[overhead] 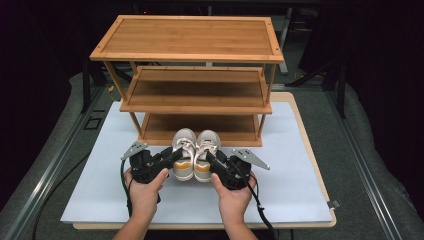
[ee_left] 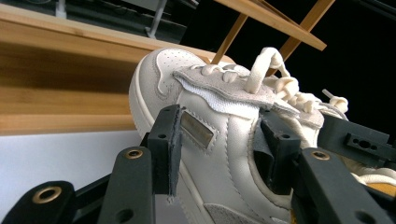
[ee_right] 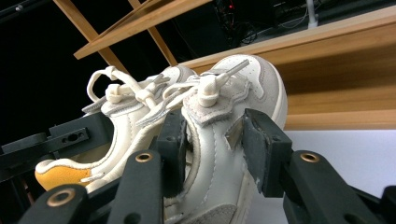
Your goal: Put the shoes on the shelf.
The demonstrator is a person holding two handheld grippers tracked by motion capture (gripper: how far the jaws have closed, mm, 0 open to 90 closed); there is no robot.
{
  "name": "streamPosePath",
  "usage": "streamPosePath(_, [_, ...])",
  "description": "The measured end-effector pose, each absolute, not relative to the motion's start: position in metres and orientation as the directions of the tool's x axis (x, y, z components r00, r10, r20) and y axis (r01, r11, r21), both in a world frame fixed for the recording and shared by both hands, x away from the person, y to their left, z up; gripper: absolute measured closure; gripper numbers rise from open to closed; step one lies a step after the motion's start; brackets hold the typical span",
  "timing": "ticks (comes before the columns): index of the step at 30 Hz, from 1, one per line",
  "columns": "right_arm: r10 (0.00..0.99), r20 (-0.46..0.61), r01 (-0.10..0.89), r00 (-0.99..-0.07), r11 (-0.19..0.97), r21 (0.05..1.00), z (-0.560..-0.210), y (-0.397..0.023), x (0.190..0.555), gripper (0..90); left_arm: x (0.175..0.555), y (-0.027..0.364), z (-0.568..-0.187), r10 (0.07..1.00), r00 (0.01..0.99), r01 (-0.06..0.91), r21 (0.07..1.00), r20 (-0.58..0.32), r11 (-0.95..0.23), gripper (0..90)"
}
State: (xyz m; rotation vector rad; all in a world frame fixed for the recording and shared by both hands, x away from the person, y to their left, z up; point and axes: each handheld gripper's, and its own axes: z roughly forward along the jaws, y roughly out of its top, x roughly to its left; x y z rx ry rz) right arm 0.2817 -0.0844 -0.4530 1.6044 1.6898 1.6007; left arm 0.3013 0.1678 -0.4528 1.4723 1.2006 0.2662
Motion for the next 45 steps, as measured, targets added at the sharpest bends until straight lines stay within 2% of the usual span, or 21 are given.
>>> streamPosePath(45, [0.833,0.423,0.435,-0.357,-0.252,0.864,-0.392,-0.085,0.284,60.8,0.305,0.169,-0.392,0.765,0.484,0.471,0.863,-0.424,0.180,55.7])
